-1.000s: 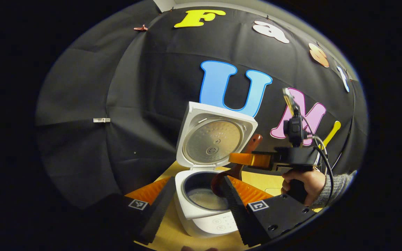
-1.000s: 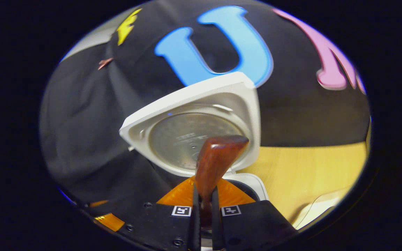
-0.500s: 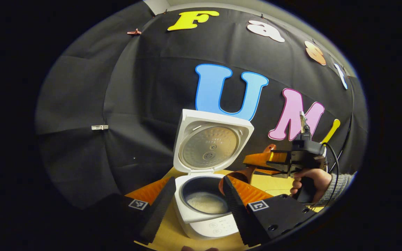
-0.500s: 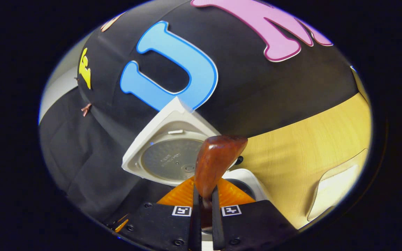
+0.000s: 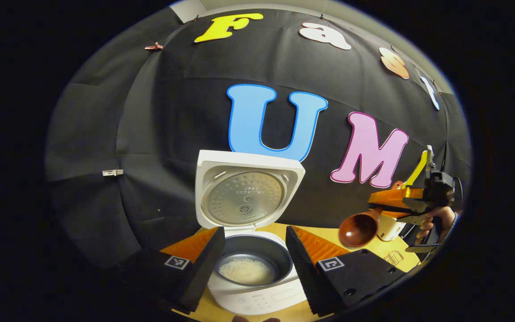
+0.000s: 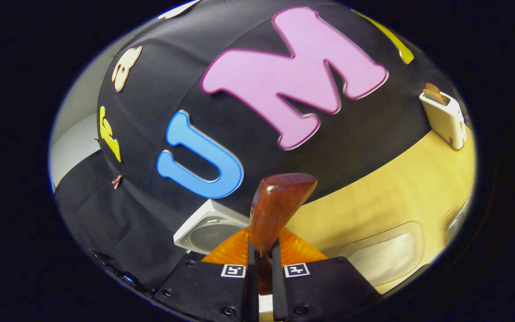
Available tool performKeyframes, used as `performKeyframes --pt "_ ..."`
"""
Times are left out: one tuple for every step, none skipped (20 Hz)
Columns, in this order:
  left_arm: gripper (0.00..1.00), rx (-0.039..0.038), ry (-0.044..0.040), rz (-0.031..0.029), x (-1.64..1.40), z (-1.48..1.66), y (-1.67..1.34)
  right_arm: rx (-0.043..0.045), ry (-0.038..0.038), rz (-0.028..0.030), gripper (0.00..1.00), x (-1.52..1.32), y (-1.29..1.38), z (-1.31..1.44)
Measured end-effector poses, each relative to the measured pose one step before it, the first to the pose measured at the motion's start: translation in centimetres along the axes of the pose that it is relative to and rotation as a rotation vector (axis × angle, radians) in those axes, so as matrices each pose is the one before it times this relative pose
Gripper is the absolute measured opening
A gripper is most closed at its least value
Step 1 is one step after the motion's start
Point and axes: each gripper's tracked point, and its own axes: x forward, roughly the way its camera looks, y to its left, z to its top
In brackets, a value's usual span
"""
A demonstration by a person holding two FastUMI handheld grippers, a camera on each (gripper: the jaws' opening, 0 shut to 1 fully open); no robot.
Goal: Close the left gripper, press the button to open the rice cooker; take a wooden spoon from the chopstick holder with the right hand, scoop a spoonful of rice and pour it into the rice cooker, then put the wooden spoon back into the chopstick holder.
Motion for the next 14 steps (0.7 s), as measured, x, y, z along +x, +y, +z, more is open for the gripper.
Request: performKeyframes --pt "0.88 -0.00051 -0.00109 -0.00687 0.430 0.120 -0.733 -0.00417 -0.02309 -0.02123 0.16 -1.332 -1.401 1.441" --pt "0.88 0.00166 -0.00026 -0.00641 0.388 0.014 -0.758 -0.00442 -0.02618 -0.02139 0.17 -1.400 -1.481 1.490" --pt "0.88 0.00337 0.00199 -0.00256 0.351 0.071 -0.697 -0.00658 -0.02465 -0.01829 0.16 -1.159 -1.313 1.204" --pt "0.88 0.00382 0.00128 -0.00393 0.457 -0.001 -0.668 -0.01028 -0.02285 -0.02134 0.16 -1.268 -1.377 1.119" --pt "0.88 0.00344 -0.00051 -0.00499 0.223 0.127 -0.737 -0.01365 -0.02235 -0.02230 0.16 -1.125 -1.716 1.234" --pt "0.88 0.00323 -0.00158 -0.00570 0.260 0.070 -0.765 -0.00958 -0.01498 -0.02199 0.16 -1.085 -1.922 1.067" --pt "0.88 0.00289 0.00097 -0.00570 0.193 0.108 -0.721 -0.00948 -0.01271 -0.02316 0.16 -0.838 -1.667 0.869" --pt "0.88 0.00236 0.00040 -0.00352 0.273 0.001 -0.590 -0.01102 -0.00847 -0.02295 0.16 -0.714 -1.770 1.006" --pt "0.88 0.00046 0.00268 -0.00217 0.176 -0.065 -0.594 -0.01251 -0.00253 -0.02378 0.16 -0.635 -1.834 0.643" --pt "0.88 -0.00116 0.00388 0.00154 0.205 -0.062 -0.421 -0.01176 -0.00334 -0.02032 0.16 -0.441 -1.491 0.500" --pt "0.88 -0.00214 0.00408 0.00534 0.139 -0.086 -0.309 -0.01200 -0.00243 -0.02174 0.16 -0.303 -1.632 0.407" --pt "0.89 -0.00241 0.00241 0.00629 0.134 0.032 -0.205 -0.01123 -0.00065 -0.01706 0.17 -0.165 -1.370 0.242" --pt "0.88 -0.00151 0.00254 0.00500 0.108 0.027 -0.252 -0.00915 -0.00394 -0.01689 0.17 -0.102 -1.251 0.220" --pt "0.88 0.00083 0.00190 0.00005 0.029 0.065 -0.379 -0.01086 0.00289 -0.01722 0.16 -0.092 -1.469 0.035"
